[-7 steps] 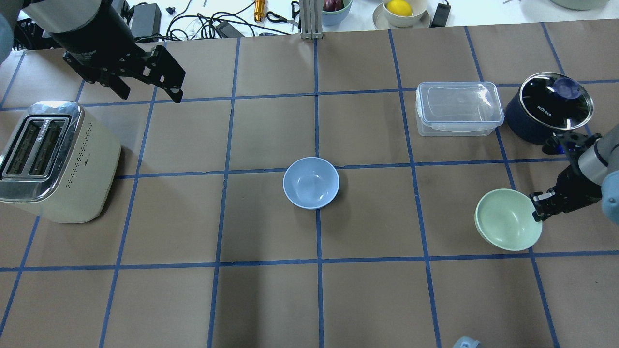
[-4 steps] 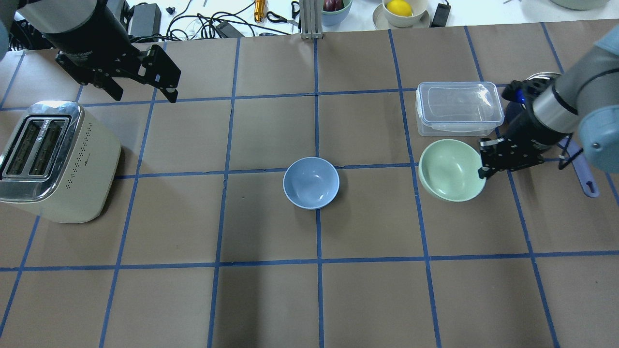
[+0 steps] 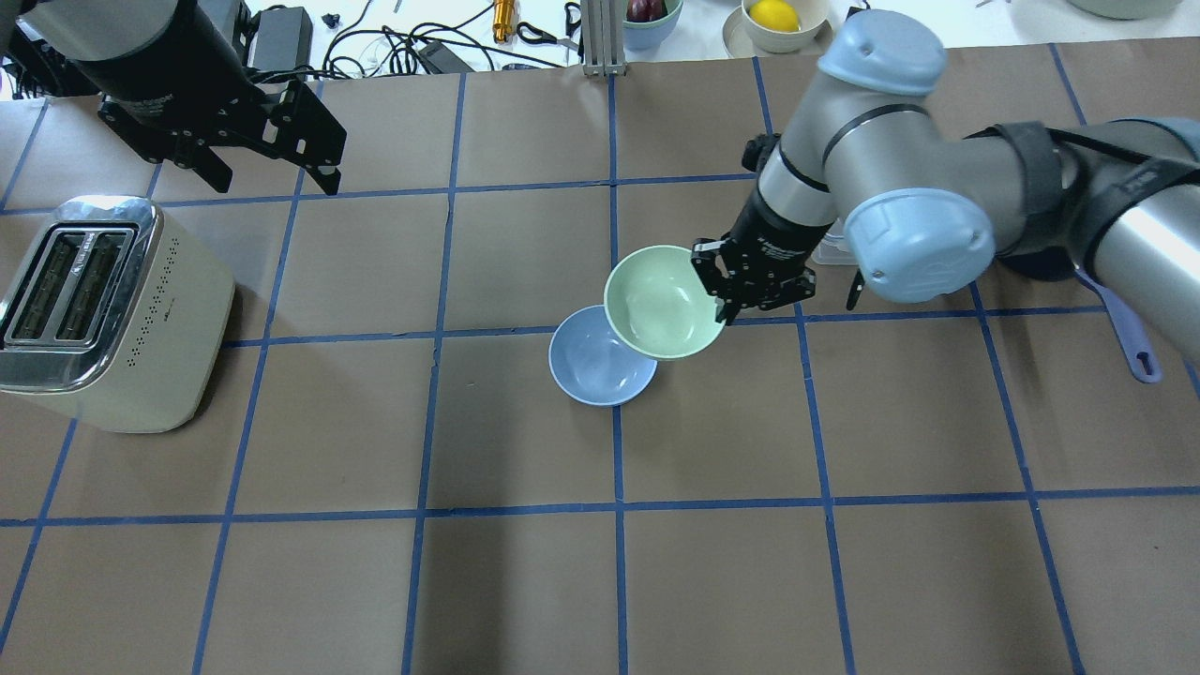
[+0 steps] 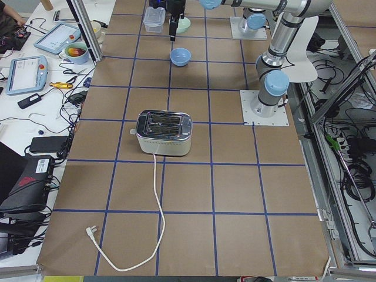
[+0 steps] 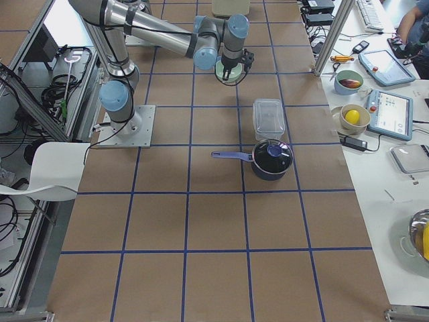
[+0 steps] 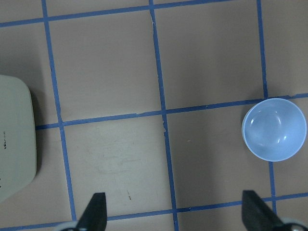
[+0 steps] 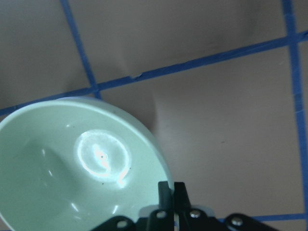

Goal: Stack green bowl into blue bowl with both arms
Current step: 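Carry the pale green bowl over the light blue bowl with the right gripper, then lower the pale green bowl into the light blue bowl and open the right gripper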

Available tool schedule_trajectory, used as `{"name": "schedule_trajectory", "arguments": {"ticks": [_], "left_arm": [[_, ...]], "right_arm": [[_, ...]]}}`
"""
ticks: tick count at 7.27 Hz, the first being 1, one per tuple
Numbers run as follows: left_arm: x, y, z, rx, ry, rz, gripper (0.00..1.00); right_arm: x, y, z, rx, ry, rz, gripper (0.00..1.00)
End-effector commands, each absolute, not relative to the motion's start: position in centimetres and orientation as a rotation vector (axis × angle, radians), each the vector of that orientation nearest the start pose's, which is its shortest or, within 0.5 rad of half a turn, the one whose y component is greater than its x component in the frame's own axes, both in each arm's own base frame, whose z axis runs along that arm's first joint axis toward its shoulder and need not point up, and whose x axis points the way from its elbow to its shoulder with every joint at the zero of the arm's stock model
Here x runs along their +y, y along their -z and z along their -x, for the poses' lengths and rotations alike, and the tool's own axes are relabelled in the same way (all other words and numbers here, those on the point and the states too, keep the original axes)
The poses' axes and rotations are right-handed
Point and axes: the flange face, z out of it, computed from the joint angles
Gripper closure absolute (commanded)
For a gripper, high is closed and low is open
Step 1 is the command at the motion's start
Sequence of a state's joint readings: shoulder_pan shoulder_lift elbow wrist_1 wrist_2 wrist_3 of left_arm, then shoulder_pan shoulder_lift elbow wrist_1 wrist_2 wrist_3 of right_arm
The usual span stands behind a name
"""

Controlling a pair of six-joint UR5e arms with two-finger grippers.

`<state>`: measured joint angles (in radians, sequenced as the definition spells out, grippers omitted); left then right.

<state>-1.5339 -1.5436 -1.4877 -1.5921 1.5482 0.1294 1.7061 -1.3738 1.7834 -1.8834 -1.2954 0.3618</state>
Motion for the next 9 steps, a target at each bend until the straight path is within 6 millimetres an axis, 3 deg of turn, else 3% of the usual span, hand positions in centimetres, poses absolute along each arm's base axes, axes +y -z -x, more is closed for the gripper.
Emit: {"name": "schedule_trajectory", "arguments": {"ticks": [1, 4, 6, 7, 8, 9], "left_arm": [[-49.0, -53.9, 11.8, 3.153, 0.141, -0.142, 0.00], [-49.0, -53.9, 11.8, 3.155, 0.141, -0.135, 0.00], [-49.0, -54.0, 11.8, 3.154, 0.146, -0.135, 0.00], [-49.0, -54.0, 11.8, 3.154, 0.146, -0.135, 0.00], [-49.0, -53.9, 11.8, 3.154, 0.143, -0.135, 0.00], [-49.1, -53.9, 11.7, 3.154, 0.143, -0.133, 0.00]], "right_arm": [[-50.3, -29.8, -27.4, 2.850, -0.277, -0.352, 1.00], [-50.3, -27.4, -27.4, 2.907, -0.313, -0.346, 1.00], [-50.5, -25.3, -29.2, 2.908, -0.294, -0.303, 1.00], [-50.5, -25.1, -29.1, 2.919, -0.293, -0.299, 1.00], [-50.5, -25.1, -29.0, 2.927, -0.290, -0.297, 0.94], [-50.5, -25.2, -29.0, 2.934, -0.282, -0.292, 0.03]]}}
